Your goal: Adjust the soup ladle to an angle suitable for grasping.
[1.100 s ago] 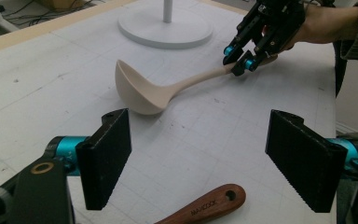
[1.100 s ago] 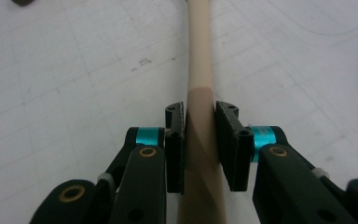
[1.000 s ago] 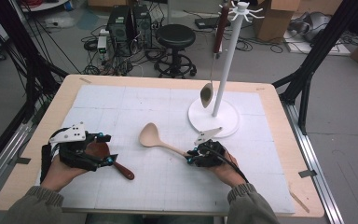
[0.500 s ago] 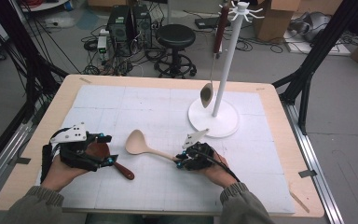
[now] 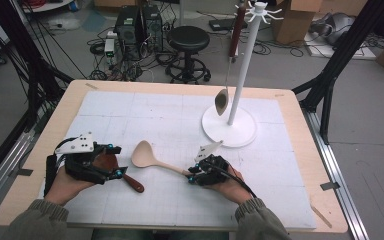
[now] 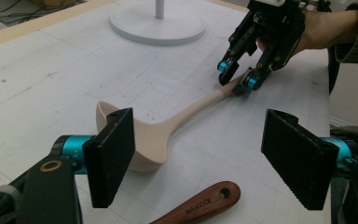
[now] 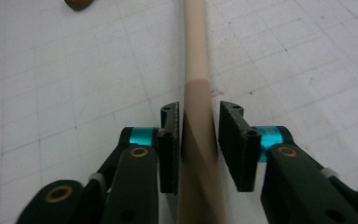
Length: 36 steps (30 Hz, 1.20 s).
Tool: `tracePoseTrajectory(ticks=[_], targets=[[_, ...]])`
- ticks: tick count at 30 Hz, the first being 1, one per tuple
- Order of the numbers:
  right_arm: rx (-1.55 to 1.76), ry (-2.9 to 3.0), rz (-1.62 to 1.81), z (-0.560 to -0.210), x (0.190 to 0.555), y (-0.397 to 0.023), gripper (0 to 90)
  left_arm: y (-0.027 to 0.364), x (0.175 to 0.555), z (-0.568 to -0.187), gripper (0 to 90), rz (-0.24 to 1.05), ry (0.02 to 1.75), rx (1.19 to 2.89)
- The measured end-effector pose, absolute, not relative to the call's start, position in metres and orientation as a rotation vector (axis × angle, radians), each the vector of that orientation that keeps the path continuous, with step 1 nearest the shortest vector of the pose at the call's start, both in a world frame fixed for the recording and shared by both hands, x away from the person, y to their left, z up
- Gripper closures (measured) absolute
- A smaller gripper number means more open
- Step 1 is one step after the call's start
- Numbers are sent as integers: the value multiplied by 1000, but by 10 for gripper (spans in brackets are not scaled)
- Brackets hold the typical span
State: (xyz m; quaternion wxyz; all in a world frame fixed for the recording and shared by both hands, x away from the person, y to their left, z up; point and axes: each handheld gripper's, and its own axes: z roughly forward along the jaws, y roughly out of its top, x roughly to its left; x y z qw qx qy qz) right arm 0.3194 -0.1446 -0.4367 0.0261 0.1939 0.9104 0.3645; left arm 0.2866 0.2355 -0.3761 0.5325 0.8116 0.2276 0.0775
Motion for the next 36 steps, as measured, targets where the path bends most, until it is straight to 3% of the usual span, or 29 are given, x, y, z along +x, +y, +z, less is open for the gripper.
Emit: tracePoseTrajectory(ticks=[8,13,20,36], targets=[[605,2785,1090,-439,305,-168,619,231,287,-377,286,174,527,1946],[579,2775,1092,-439,302,-173,681,225,288,-378,312,163,507,1960],[590,2791,1121,-436,300,-172,691,215,291,-380,326,133,481,1976],[545,2754,1185,-397,294,-168,689,173,302,-388,367,30,398,2027]])
